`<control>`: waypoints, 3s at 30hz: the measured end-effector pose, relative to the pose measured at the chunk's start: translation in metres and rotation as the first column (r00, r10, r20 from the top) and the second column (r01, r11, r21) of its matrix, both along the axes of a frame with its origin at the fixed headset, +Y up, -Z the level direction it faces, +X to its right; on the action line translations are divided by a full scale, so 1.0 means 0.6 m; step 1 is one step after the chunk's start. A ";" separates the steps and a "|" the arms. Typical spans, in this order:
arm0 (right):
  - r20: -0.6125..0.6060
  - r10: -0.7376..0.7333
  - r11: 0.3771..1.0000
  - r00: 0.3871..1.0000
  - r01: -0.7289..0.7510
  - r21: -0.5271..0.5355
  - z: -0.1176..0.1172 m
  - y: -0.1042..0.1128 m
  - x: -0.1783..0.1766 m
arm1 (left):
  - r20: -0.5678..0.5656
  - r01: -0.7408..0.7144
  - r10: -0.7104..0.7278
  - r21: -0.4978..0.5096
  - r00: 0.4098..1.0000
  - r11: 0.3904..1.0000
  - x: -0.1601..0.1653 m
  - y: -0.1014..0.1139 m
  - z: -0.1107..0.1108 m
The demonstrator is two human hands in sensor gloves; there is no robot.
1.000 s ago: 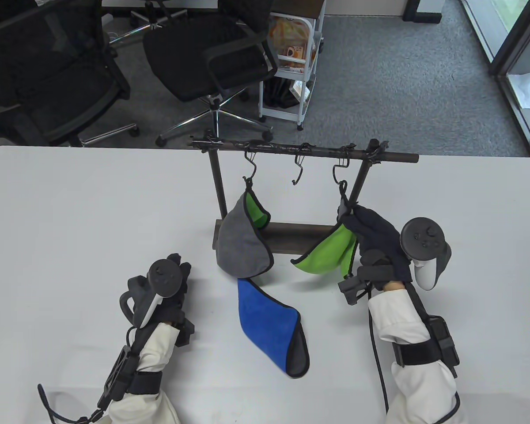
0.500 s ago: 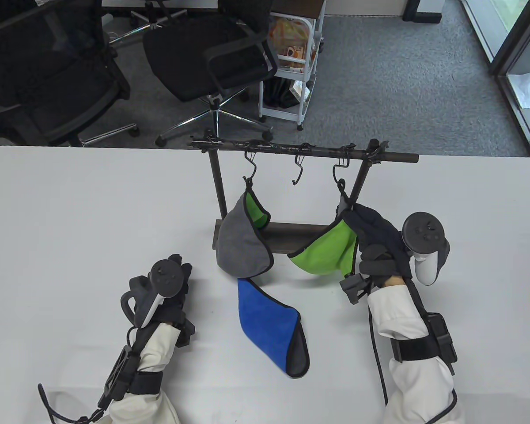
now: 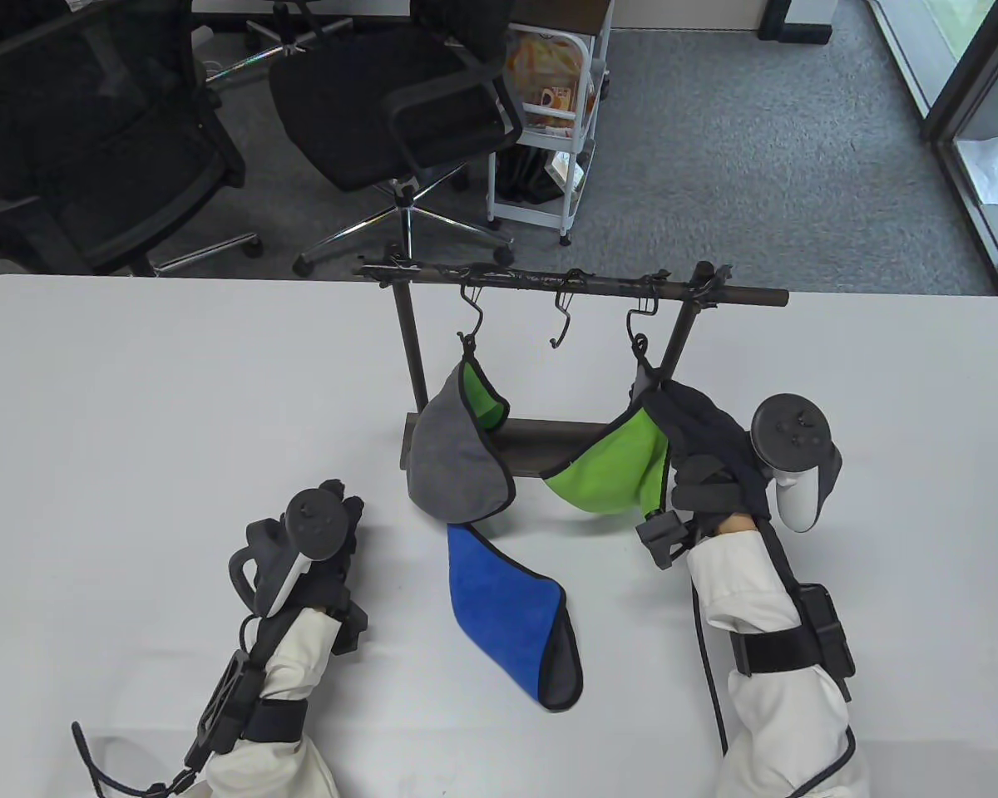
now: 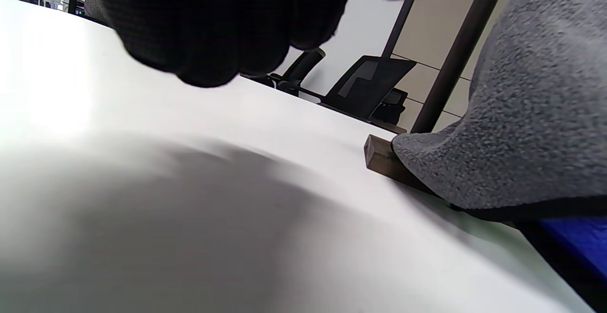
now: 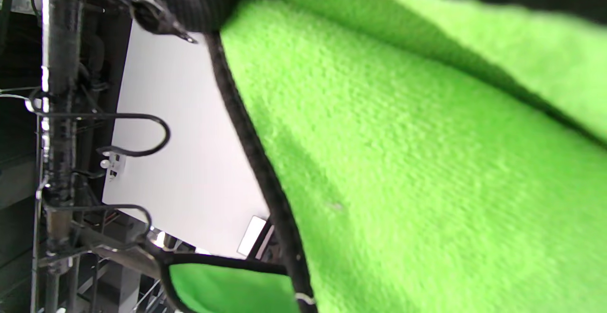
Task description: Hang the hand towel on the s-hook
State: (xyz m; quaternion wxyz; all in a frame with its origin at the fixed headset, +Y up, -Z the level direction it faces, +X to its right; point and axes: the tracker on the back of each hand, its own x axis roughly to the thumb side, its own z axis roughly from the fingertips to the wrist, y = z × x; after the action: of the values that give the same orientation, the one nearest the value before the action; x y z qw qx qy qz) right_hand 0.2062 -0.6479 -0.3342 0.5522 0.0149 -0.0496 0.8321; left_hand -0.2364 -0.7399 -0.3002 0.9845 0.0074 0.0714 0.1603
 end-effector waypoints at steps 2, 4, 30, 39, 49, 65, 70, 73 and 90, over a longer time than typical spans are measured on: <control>0.005 0.012 1.000 1.000 -0.012 -0.006 -0.002 -0.002 -0.001 | 0.001 0.000 0.000 0.000 1.000 1.000 0.003 -0.001 0.000; 0.008 0.021 1.000 1.000 -0.021 -0.016 -0.006 -0.006 -0.003 | 0.002 0.002 -0.002 0.000 1.000 1.000 0.004 -0.001 0.001; 0.072 0.103 0.994 0.992 -0.099 -0.049 -0.016 -0.027 -0.016 | 0.021 0.010 -0.010 -0.014 1.000 1.000 0.012 -0.004 0.001; 0.130 0.207 0.977 0.970 -0.213 0.028 0.022 0.029 0.010 | 0.030 0.011 -0.011 -0.018 1.000 1.000 0.017 -0.002 0.004; 0.235 0.271 0.948 0.933 -0.302 0.103 0.048 0.007 0.048 | 0.044 0.011 -0.010 -0.017 0.999 1.000 0.024 0.000 0.006; 0.290 0.337 0.928 0.895 -0.369 0.058 0.074 -0.137 0.079 | 0.085 0.007 -0.003 -0.047 0.996 0.999 0.041 -0.006 0.006; 0.298 0.386 0.910 0.873 -0.414 0.036 0.078 -0.151 0.085 | 0.108 0.019 -0.013 -0.057 0.994 0.998 0.052 -0.010 0.007; 0.301 0.385 0.910 0.873 -0.413 0.036 0.081 -0.154 0.087 | 0.138 0.030 -0.019 -0.077 0.990 0.997 0.062 -0.013 0.007; 0.295 0.357 0.920 0.886 -0.387 0.051 0.080 -0.157 0.088 | 0.400 0.402 -0.261 -0.325 0.879 0.856 0.222 -0.063 -0.013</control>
State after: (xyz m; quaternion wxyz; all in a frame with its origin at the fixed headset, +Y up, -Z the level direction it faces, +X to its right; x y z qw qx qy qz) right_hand 0.2591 -0.7420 -0.2861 0.3680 -0.0638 -0.1684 0.9122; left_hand -0.1030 -0.7778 -0.3080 0.9747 -0.2088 -0.0717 -0.0335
